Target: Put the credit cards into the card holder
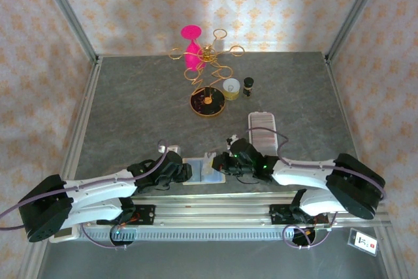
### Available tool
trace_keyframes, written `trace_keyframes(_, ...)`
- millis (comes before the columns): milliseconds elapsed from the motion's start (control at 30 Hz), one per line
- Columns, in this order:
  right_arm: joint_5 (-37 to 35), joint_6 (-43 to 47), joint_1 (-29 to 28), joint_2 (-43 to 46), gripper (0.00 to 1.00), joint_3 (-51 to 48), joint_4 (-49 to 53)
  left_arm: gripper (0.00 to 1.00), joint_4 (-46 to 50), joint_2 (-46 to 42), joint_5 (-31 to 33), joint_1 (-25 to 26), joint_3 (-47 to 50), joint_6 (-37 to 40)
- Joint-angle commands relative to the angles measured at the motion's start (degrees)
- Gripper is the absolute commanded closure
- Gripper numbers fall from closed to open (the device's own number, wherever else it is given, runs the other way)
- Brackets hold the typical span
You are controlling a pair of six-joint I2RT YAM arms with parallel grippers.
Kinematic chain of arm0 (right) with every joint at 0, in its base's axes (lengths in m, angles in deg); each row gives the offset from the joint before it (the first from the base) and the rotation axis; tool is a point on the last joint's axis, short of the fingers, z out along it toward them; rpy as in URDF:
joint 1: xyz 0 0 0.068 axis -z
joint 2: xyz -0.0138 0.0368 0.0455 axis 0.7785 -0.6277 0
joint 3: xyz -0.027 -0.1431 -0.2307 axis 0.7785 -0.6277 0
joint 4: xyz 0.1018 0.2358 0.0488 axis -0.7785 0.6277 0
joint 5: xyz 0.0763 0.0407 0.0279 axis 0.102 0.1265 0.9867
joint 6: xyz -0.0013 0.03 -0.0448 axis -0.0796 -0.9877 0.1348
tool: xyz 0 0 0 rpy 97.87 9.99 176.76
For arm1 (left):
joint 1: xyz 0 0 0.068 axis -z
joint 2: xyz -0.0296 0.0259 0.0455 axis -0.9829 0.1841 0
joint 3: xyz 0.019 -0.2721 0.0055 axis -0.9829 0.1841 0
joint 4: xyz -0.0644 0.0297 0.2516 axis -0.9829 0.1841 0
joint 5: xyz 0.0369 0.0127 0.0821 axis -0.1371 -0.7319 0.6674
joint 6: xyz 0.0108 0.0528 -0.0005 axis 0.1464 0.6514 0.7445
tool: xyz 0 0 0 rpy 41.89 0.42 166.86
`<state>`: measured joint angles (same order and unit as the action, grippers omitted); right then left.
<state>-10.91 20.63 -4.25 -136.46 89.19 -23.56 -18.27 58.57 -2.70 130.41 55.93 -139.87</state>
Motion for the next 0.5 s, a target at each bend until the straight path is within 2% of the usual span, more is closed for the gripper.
trace_keyframes(0, 0.19, -0.10, -0.58, -1.84, 1.00, 1.89, -2.79, 0.56, -0.24, 0.26, 0.15, 0.27, 1.01, 0.26)
trace_keyframes(467, -0.90, 1.35, -1.02, -5.10, 1.00, 2.54, 0.07, 0.61, -0.79, 2.08, -0.32, 0.24, 1.23, 0.44)
